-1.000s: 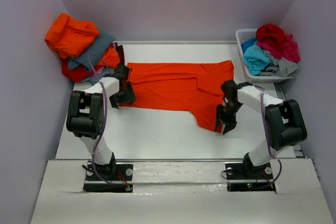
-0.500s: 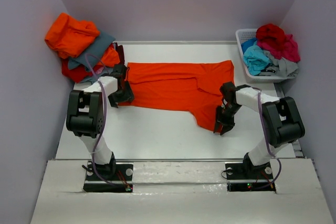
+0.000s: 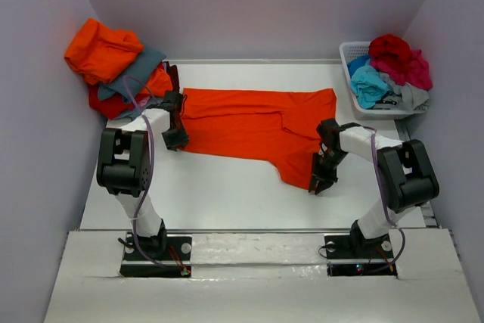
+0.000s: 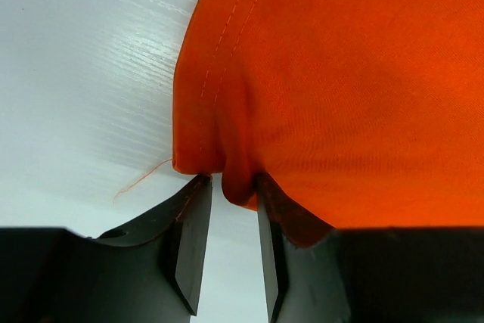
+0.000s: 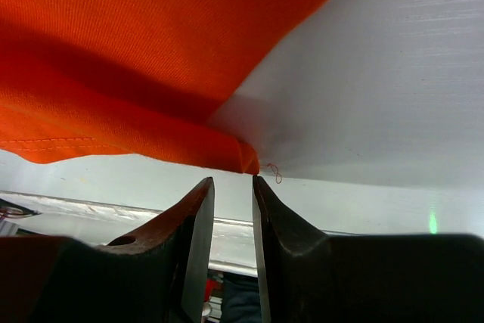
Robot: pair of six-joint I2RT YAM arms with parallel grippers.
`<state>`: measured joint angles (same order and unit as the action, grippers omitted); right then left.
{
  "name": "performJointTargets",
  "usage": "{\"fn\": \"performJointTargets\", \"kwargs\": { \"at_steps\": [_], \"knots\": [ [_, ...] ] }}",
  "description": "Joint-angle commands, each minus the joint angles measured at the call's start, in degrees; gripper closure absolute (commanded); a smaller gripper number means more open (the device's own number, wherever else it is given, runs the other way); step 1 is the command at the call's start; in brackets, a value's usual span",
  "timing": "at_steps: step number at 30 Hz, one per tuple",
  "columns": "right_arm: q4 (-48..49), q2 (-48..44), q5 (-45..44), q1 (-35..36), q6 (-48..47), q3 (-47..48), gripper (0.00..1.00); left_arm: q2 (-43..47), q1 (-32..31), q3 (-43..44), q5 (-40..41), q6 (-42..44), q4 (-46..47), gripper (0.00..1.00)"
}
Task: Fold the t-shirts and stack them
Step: Fold the tshirt
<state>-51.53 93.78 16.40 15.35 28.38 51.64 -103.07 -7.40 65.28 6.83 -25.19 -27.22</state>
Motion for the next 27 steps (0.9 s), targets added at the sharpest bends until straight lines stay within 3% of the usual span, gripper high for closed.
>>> {"fn": "performJointTargets", "kwargs": {
  "at_steps": [1, 8, 27],
  "knots": [
    [-0.15, -0.08, 0.03, 0.38, 0.27, 1.18, 0.66, -1.17, 0.46, 0.2, 1.35, 0.58, -0.82, 0.59],
    [-3.32, -2.02, -3.21, 0.38, 0.01, 2.86, 0.51, -0.91, 0.46, 0.11, 1.08, 1.11, -0.99, 0.55],
    [8.72, 5.27, -3.66, 0.38, 2.73, 1.01, 0.55, -0.21, 0.46, 0.91, 0.55, 1.72, -1.61, 0.56]
  ]
}}
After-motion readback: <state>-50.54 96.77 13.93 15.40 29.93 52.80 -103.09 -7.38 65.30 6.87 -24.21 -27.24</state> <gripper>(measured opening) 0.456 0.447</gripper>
